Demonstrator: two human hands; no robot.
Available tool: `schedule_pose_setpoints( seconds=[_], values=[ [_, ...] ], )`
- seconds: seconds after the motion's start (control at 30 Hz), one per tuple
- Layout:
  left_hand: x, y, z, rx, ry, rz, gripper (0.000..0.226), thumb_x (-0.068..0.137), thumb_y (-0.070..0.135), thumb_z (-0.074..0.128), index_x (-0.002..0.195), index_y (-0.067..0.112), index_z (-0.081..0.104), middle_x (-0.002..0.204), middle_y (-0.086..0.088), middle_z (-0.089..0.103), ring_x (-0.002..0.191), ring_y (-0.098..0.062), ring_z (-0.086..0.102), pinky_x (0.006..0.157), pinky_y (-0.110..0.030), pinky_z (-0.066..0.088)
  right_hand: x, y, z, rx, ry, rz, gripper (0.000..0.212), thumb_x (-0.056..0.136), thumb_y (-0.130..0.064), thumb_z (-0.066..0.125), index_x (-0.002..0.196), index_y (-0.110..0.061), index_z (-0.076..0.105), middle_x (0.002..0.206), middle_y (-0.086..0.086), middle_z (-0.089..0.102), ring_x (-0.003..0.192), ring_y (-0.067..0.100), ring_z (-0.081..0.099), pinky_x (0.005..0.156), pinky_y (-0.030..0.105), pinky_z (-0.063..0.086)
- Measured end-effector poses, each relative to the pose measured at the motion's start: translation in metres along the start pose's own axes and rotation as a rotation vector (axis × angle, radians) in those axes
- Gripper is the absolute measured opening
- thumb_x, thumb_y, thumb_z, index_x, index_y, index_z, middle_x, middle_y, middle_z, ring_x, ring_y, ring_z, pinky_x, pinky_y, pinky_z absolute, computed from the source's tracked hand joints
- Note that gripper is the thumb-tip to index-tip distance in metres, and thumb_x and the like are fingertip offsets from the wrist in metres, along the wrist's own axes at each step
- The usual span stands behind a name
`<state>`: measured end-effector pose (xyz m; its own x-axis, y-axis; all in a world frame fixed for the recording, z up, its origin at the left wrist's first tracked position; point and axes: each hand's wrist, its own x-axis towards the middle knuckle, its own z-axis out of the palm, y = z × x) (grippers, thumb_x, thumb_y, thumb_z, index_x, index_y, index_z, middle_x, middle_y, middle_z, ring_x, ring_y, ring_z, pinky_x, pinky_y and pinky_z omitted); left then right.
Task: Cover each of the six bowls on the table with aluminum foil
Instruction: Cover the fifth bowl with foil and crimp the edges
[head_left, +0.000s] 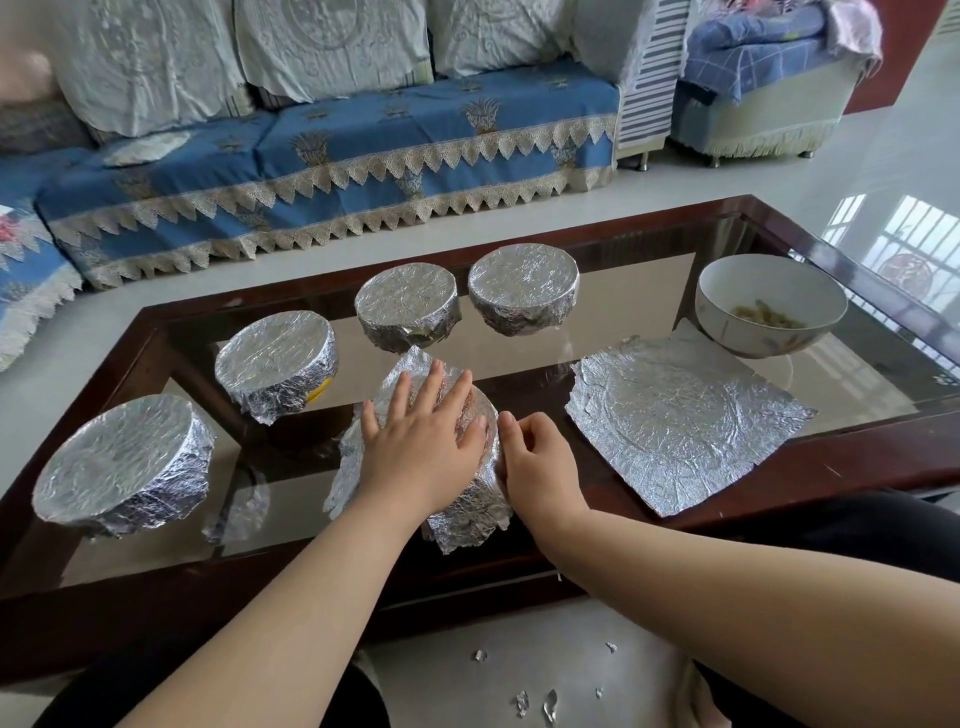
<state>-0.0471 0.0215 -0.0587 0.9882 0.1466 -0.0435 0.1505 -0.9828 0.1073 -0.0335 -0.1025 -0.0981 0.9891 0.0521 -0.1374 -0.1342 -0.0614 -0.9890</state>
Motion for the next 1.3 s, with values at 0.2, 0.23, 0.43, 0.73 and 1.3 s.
schedule_pose_setpoints(
  seconds=[0.2,0.23,0.43,0.73,1.3],
  values=[
    [0.0,0.0,0.001,-0.004,0.004,-0.01,0.059,0.102,0.056,0.021,0.157,0.045,0.002,0.166,0.011,-0.007,0.153,-0.02,-0.009,0.12,-0.058,-0.001,0.011,0.003,0.002,-0.103,0.008,0.016,0.027,0.098,-0.035,0.05,0.076,-0.019,0.048,0.065,0.004,0.06,0.06,0.022,0.056,0.064,0.033,0.046],
    [0.0,0.0,0.001,-0.005,0.006,-0.012,0.059,0.102,0.056,0.021,0.157,0.045,0.002,0.166,0.011,-0.007,0.153,-0.02,-0.009,0.12,-0.058,-0.001,0.01,0.003,0.003,-0.104,0.013,0.023,0.026,0.098,-0.035,0.05,0.077,-0.019,0.048,0.067,0.004,0.06,0.063,0.022,0.058,0.064,0.032,0.045],
    [0.002,0.002,0.002,-0.002,0.021,-0.027,0.059,0.101,0.057,0.022,0.157,0.045,0.004,0.167,0.011,-0.004,0.154,-0.02,-0.006,0.12,-0.058,0.002,0.01,-0.005,0.002,-0.156,0.023,0.034,0.023,0.101,-0.032,0.045,0.09,-0.011,0.051,0.071,-0.004,0.055,0.067,0.013,0.052,0.055,0.018,0.035],
    [0.002,0.001,0.002,0.0,0.023,-0.044,0.058,0.101,0.057,0.022,0.156,0.046,0.004,0.167,0.012,-0.004,0.153,-0.02,-0.004,0.12,-0.057,0.003,0.013,-0.003,0.012,0.008,0.058,0.095,0.007,0.096,-0.018,0.054,0.094,-0.024,0.057,0.079,-0.007,0.059,0.066,0.01,0.056,0.07,0.033,0.049],
    [0.007,0.003,0.002,-0.024,0.031,-0.14,0.059,0.101,0.058,0.02,0.156,0.045,0.006,0.167,0.01,-0.004,0.153,-0.024,-0.004,0.119,-0.059,0.003,0.018,-0.005,0.013,-0.234,0.078,-0.288,0.014,0.091,-0.004,0.055,0.089,-0.015,0.061,0.099,-0.006,0.05,0.077,0.0,0.051,0.08,0.025,0.044]
  ],
)
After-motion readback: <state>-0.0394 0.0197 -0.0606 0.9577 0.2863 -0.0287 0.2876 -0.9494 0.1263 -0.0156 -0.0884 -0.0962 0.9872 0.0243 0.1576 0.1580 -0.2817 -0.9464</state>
